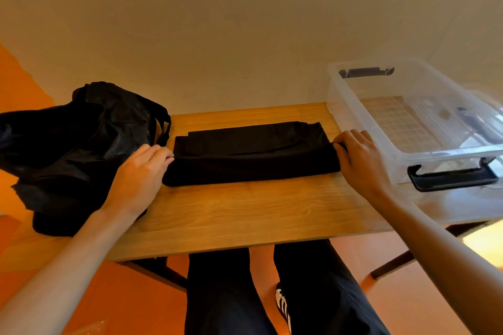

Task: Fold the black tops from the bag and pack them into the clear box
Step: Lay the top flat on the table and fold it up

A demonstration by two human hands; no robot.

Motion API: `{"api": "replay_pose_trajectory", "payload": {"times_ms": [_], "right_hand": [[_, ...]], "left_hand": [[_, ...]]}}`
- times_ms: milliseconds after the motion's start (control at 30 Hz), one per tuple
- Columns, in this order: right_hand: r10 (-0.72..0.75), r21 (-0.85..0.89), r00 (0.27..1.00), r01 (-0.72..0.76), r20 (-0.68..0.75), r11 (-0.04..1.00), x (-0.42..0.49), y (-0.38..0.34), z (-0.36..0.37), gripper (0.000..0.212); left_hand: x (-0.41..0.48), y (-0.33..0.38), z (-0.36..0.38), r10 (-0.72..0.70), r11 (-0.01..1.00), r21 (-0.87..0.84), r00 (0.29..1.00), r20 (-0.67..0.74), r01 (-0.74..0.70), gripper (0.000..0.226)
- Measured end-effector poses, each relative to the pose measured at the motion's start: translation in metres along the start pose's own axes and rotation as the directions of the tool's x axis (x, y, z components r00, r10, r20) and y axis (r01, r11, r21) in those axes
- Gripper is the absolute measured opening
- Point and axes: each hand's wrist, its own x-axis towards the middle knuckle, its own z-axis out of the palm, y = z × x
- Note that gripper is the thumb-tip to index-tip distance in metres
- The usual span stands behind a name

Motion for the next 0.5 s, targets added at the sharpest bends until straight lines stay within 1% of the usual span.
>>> {"api": "replay_pose_trajectory", "payload": {"times_ms": [133,233,367,500], "right_hand": [[0.075,0.021,0.997,-0.074,-0.029,0.997,0.022,-0.002,0.008,0.010],[0.110,-0.013,0.993,-0.111,-0.045,0.994,0.037,-0.007,0.018,0.010],[0.178,-0.009,0.983,-0.178,-0.040,0.984,0.058,-0.005,0.038,0.010],[0.200,-0.049,0.980,-0.200,0.000,0.979,0.076,0.003,0.049,0.011]], "left_hand": [[0.021,-0.009,0.006,-0.014,1.000,-0.010,0.999,0.030,0.014,0.006],[0.032,-0.015,0.012,-0.045,0.999,-0.012,0.998,0.044,0.045,0.007],[0.047,-0.025,0.024,-0.062,0.998,-0.010,0.995,0.073,0.063,0.007],[0.065,-0.039,0.039,-0.061,0.998,-0.002,0.990,0.130,0.061,0.009]]}}
